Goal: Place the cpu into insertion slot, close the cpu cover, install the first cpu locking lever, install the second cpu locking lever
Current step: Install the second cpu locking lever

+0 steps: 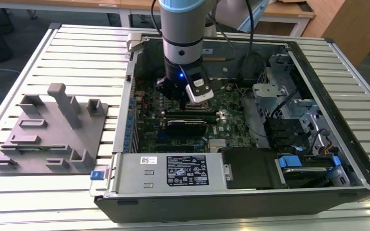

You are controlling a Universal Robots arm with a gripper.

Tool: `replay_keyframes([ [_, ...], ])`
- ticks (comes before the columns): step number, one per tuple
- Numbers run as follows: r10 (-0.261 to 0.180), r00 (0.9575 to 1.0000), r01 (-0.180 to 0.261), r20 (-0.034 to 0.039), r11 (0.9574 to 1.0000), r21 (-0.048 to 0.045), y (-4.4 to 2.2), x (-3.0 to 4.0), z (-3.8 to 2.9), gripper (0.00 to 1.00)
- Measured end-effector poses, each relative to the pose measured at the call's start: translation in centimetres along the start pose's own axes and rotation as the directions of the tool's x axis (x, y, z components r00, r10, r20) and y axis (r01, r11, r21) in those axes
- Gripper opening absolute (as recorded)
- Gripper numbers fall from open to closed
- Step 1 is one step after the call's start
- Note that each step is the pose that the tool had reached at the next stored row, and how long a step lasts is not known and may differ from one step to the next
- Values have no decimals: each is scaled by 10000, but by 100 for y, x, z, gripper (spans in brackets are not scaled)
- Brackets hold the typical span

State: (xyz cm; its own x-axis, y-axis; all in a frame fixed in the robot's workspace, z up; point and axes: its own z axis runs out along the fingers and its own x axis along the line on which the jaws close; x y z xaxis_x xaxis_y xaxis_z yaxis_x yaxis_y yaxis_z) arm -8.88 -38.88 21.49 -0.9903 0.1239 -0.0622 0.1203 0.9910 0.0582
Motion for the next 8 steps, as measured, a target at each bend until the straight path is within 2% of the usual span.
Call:
replay_keyframes([
  [2,10,10000,-10,-13,9999,-100,-3,6,17,10],
  [6,27,10000,-29,-46,9993,-375,-7,13,49,10],
  [8,32,10000,-34,-51,9991,-429,-9,14,59,10],
])
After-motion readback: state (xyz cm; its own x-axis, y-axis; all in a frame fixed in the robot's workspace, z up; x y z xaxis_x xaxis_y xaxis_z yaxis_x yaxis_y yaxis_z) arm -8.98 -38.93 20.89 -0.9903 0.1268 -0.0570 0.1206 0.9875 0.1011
